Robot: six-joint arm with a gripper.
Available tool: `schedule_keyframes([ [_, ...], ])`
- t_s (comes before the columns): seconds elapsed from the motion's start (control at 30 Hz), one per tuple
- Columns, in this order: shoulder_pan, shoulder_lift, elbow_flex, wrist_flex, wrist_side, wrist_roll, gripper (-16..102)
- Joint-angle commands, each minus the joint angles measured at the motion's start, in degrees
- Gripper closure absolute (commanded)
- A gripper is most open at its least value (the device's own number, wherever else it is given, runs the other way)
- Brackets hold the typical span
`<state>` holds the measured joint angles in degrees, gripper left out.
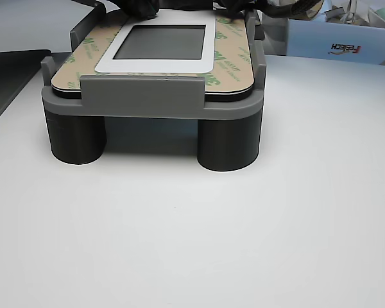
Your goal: Peel off protective film from adhesive tape.
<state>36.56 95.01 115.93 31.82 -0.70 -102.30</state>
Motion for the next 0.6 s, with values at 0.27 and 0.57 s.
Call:
schedule_keyframes([
  [0.27,-0.35,1.05,-2.64,1.58,0.0,-0.09,96],
  [0.57,-0.7,-0.88,-5.01,2.2,-0.26,-2.55,96],
])
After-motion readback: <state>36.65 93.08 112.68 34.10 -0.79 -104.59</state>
